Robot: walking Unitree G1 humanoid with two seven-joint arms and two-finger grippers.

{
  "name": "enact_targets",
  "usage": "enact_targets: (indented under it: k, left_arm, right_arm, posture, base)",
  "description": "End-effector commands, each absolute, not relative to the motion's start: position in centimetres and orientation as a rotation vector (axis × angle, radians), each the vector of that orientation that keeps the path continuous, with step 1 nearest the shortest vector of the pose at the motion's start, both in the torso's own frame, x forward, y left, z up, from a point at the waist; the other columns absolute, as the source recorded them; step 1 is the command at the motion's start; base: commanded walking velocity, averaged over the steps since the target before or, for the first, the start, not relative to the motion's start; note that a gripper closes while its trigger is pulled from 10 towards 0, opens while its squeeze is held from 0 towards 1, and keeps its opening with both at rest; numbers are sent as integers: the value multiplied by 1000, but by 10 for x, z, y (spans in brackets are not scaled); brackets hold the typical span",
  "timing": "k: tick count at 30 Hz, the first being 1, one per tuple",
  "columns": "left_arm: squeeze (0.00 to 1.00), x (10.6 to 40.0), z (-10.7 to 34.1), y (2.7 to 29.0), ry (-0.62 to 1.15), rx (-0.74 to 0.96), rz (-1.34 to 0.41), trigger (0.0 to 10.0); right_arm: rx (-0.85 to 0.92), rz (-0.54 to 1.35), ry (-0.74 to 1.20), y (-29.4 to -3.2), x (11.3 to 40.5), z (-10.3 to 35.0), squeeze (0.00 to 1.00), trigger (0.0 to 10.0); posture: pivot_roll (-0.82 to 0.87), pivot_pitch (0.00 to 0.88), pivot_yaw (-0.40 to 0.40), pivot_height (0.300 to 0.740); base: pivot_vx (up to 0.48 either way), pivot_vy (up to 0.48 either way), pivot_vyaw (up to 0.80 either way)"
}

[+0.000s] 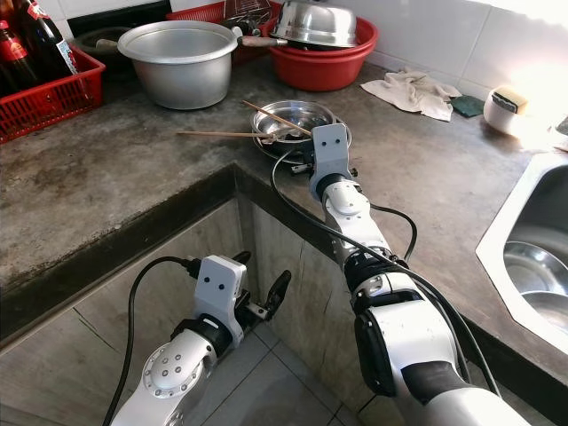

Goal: Kitchen organization

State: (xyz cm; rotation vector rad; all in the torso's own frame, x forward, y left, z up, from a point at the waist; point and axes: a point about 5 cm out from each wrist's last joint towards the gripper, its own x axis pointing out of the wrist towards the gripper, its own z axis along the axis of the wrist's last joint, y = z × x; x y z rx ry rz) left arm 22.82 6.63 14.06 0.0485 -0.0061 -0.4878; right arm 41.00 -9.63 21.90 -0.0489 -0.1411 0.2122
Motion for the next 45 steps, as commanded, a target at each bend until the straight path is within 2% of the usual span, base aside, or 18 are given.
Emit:
enact_targets:
  k: [1, 4, 5, 6, 27, 28, 29, 35, 39, 45]
  left_arm:
    - [0, 228, 140, 65, 2, 45, -498, 10000]
    - [0, 228, 140, 65, 3, 45, -497, 10000]
    - [0, 228, 139, 65, 4, 44, -497, 10000]
    - [0, 228, 139, 64, 5, 44, -498, 10000]
    - [0, 230, 140, 65, 8, 43, -496, 10000]
    - [0, 230, 140, 64, 8, 41, -495, 10000]
    - [0, 230, 139, 64, 9, 41, -494, 10000]
    - [0, 230, 140, 64, 2, 37, -489, 10000]
    - [0, 232, 141, 66, -5, 38, -472, 10000]
    - [0, 235, 143, 69, -30, 34, -455, 10000]
  right_arm:
    - [-55, 219, -172, -96, 411, 227, 0, 10000]
    - [-62, 227, -174, -95, 411, 227, 0, 10000]
    - [-61, 227, -175, -95, 411, 227, 714, 10000]
    - [-56, 229, -178, -95, 410, 226, 1000, 10000]
    - [57, 337, -294, -83, 400, 243, 1000, 10000]
    - [82, 326, -341, -87, 397, 251, 275, 10000]
    - [81, 308, -377, -91, 396, 256, 0, 10000]
    - [23, 235, -395, -110, 397, 261, 0, 10000]
    - [18, 206, -421, -136, 388, 261, 0, 10000]
    - [15, 202, -433, -144, 369, 253, 0, 10000]
  posture:
    - [96, 118, -92, 740]
    - [95, 116, -92, 740]
    - [95, 117, -89, 740]
    - [94, 115, -91, 740]
    - [91, 129, -88, 740]
    - [91, 130, -89, 740]
    - [91, 129, -89, 740]
    - [93, 126, -91, 740]
    - [88, 122, -91, 740]
    - [78, 116, -83, 740]
  base:
    - [0, 0, 0]
    - [0, 0, 0]
    - [0, 0, 0]
    - [0, 0, 0]
    - [0, 0, 0]
    - [0, 0, 0]
    - [0, 0, 0]
    - [0, 0, 0]
    - [0, 0, 0]
    - [193, -46, 0]
